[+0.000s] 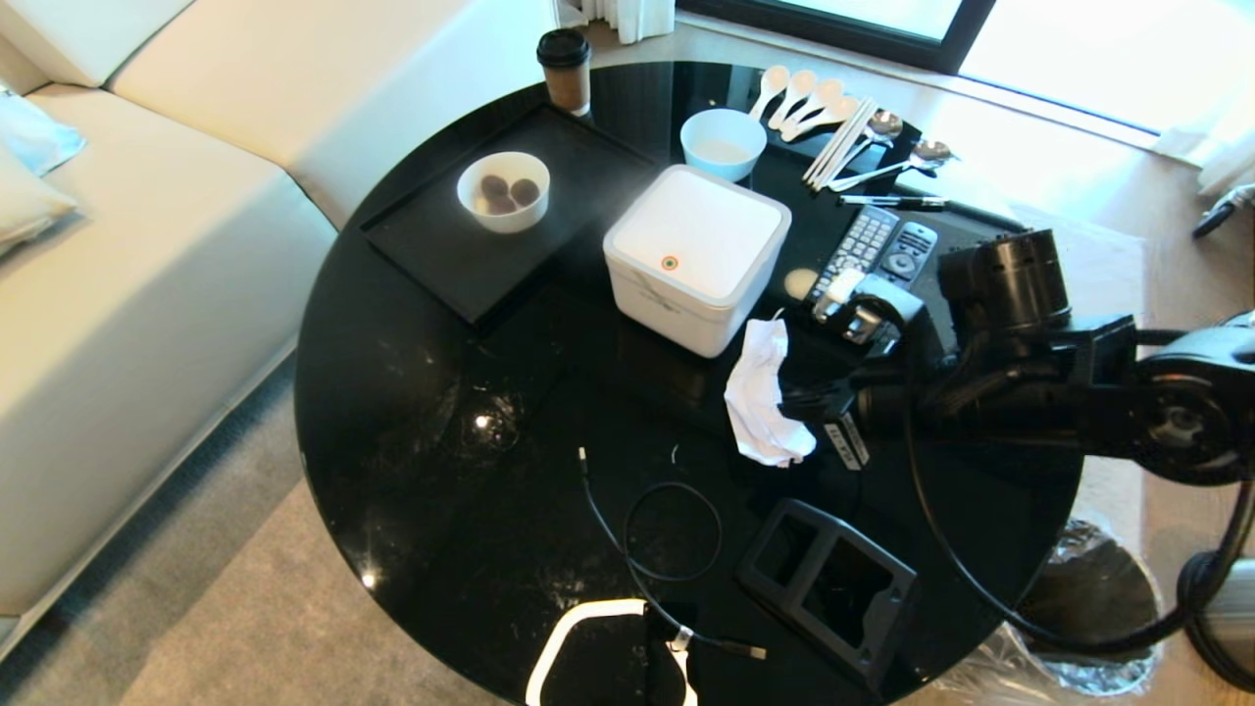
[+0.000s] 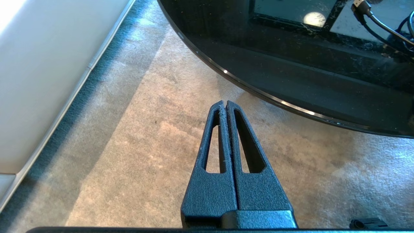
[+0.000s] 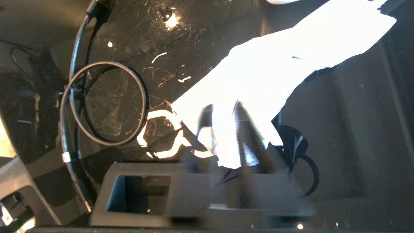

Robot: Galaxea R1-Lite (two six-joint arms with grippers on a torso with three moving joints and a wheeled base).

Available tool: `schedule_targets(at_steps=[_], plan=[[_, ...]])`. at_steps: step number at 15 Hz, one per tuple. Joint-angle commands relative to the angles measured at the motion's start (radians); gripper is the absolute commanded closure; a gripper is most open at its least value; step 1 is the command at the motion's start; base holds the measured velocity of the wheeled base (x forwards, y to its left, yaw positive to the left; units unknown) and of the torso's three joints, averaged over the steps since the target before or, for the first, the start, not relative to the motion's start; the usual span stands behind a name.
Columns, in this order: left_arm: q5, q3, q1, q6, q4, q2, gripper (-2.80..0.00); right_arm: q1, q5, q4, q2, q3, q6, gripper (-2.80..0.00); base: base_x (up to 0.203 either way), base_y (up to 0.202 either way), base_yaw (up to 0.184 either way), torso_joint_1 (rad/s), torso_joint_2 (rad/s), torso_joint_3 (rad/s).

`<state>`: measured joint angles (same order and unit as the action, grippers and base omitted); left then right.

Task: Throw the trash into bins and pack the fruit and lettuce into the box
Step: Grab a tissue

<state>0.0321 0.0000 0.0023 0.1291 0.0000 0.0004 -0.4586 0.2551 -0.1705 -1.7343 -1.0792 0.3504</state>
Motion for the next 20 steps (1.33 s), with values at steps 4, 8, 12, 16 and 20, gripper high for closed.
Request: schedule_targets(at_steps=[4, 8, 12, 16, 20], plan=[[0.000, 0.000, -0.001, 0.001, 0.000, 0.001, 0.00, -0.003, -0.002, 0.006, -0.018, -0.034, -0.001, -2.80, 0.000, 0.000, 0.000, 0.000, 0.00, 0.000], [0.000, 0.000, 0.001, 0.000, 0.000, 0.001, 0.00, -0.013, -0.002, -0.004, -0.065, -0.067, 0.002, -2.80, 0.000, 0.000, 0.000, 0.000, 0.00, 0.000], [0.000, 0.000, 0.001, 0.001, 0.000, 0.001, 0.00, -0.030, -0.003, -0.130, -0.131, -0.081, 0.002, -2.80, 0.000, 0.000, 0.000, 0.000, 0.00, 0.000], [0.000, 0.000, 0.001, 0.001, 0.000, 0.001, 0.00, -0.029, -0.037, -0.165, -0.151, -0.084, 0.004, -2.80, 0.000, 0.000, 0.000, 0.000, 0.00, 0.000], [0.000, 0.000, 0.000, 0.000, 0.000, 0.001, 0.00, -0.028, -0.038, -0.164, -0.143, -0.085, 0.002, -2.80, 0.000, 0.000, 0.000, 0.000, 0.00, 0.000]])
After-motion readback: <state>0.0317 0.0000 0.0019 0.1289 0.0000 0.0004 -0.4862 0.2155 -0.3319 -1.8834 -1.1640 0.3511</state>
